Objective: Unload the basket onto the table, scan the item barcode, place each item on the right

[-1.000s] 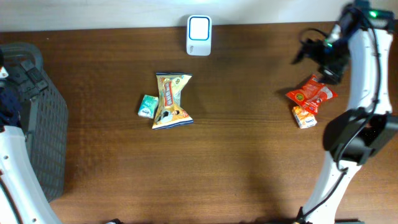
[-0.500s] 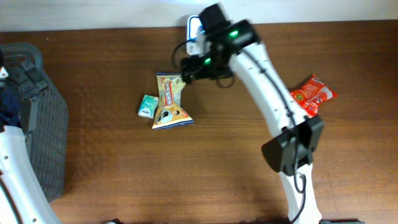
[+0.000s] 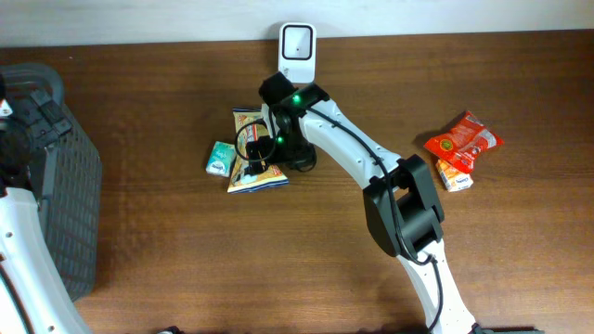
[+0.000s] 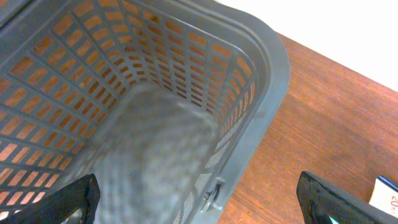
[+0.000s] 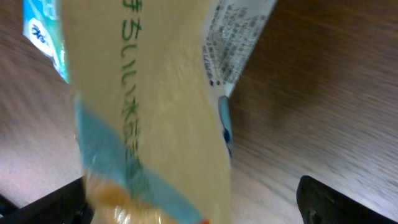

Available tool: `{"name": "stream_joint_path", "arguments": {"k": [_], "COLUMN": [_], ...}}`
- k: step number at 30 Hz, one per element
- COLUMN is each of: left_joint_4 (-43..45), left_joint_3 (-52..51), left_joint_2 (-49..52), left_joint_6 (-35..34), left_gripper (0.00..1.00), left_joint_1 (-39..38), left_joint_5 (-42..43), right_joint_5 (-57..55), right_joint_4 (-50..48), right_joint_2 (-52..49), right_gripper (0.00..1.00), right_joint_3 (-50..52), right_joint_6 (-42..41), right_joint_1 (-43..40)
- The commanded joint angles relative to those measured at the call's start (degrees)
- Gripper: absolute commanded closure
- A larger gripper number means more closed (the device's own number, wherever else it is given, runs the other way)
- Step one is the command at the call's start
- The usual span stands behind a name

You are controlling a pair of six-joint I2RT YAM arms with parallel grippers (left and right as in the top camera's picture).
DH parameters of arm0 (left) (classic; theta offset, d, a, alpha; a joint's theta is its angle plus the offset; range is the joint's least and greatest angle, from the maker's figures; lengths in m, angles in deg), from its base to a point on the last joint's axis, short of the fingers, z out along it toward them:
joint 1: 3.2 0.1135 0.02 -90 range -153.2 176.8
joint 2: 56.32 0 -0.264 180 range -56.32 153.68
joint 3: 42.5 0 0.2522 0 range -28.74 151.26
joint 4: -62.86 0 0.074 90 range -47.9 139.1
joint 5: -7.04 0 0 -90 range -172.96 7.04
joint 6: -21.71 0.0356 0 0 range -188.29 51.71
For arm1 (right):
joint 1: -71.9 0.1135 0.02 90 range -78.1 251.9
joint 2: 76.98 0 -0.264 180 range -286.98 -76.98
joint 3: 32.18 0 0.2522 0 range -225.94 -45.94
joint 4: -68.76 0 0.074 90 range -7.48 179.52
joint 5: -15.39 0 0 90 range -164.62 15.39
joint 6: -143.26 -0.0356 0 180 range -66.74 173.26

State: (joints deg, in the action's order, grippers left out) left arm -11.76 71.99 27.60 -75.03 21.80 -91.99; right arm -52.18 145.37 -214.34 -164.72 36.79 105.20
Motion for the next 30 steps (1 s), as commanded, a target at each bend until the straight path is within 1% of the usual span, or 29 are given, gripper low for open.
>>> {"name": "stream_joint_path", "arguments": {"k": [1, 2, 4, 6, 8, 10, 11, 12, 13, 14, 15, 16, 21, 23, 24, 26, 28, 30], "left_joint_4": [0.07, 0.07, 0.07, 0.07, 0.07, 0.07, 0.07, 0.07, 0.07, 0.07, 0.07, 0.07, 0.07, 0.07, 0.07, 0.07, 0.07, 0.07], "left_joint_3": [0.15, 0.15, 0.15, 0.15, 0.15, 0.15, 0.13, 0.15, 0.15, 0.15, 0.15, 0.15, 0.15, 0.15, 0.15, 0.15, 0.15, 0.15], "left_joint_2": [0.28, 0.28, 0.28, 0.28, 0.28, 0.28, 0.28, 0.28, 0.28, 0.28, 0.28, 0.28, 0.28, 0.28, 0.28, 0.28, 0.28, 0.28], "left_joint_6": [-0.52, -0.52, -0.52, -0.52, -0.52, -0.52, -0.52, -0.52, -0.52, -0.52, -0.52, -0.52, -0.52, -0.52, -0.52, -0.52, -0.52, -0.52], "left_gripper": [0.01, 0.01, 0.01, 0.01, 0.01, 0.01, 0.01, 0.01, 0.01, 0.01, 0.01, 0.01, 0.01, 0.01, 0.01, 0.01, 0.01, 0.01], "left_joint_1": [0.22, 0.22, 0.22, 0.22, 0.22, 0.22, 0.22, 0.22, 0.22, 0.22, 0.22, 0.22, 0.22, 0.22, 0.22, 0.22, 0.22, 0.22], "left_joint_5": [-0.24, -0.24, -0.24, -0.24, -0.24, -0.24, -0.24, -0.24, -0.24, -0.24, -0.24, -0.24, -0.24, -0.24, -0.24, -0.24, -0.24, -0.24], "right_joint_5": [1.36, 1.33, 1.27, 0.57, -2.91, -6.8, -7.08, -7.06, -6.86, -6.36, -6.4, -6.4, -7.34, -11.32, -15.87, -28.68, -44.94, -56.68], "right_joint_4": [-2.16, -2.49, -2.67, -2.67, -2.54, -2.23, -2.23, -2.25, -2.27, -2.34, -2.29, -2.03, 0.09, 1.51, 2.89, 6.23, 10.45, 15.43], "right_joint_2": [-0.04, -0.04, -0.04, -0.04, 0.72, 2.1, 3.02, 3.76, 4.15, 4.59, 4.83, 5.14, 8.39, 10.84, 12.87, 16.61, 19.45, 20.22], "right_gripper": [0.03, 0.08, 0.14, 0.23, 0.23, 0.23, 0.25, 0.31, 0.41, 0.65, 0.92, 0.96, 0.96, 0.96, 0.96, 0.96, 0.96, 0.96], "right_joint_3": [2.56, 2.67, 2.67, 2.64, 2.62, 2.47, 2.27, 1.88, 1.57, 1.33, 1.33, 1.33, 1.33, 1.33, 1.33, 1.33, 1.33, 1.33], "right_joint_6": [0.13, 0.13, 0.24, 2.62, 5.46, 6.62, 8.63, 9.46, 9.64, 9.62, 9.62, 9.62, 9.62, 9.6, 9.57, 7.43, 2.71, 0.22], "right_joint_1": [-0.26, -0.26, -0.26, -0.26, -0.26, -0.26, -0.26, -0.26, -0.26, -0.26, -0.26, -0.26, -0.68, -1.05, -1.27, -1.46, -1.07, -0.2]}}
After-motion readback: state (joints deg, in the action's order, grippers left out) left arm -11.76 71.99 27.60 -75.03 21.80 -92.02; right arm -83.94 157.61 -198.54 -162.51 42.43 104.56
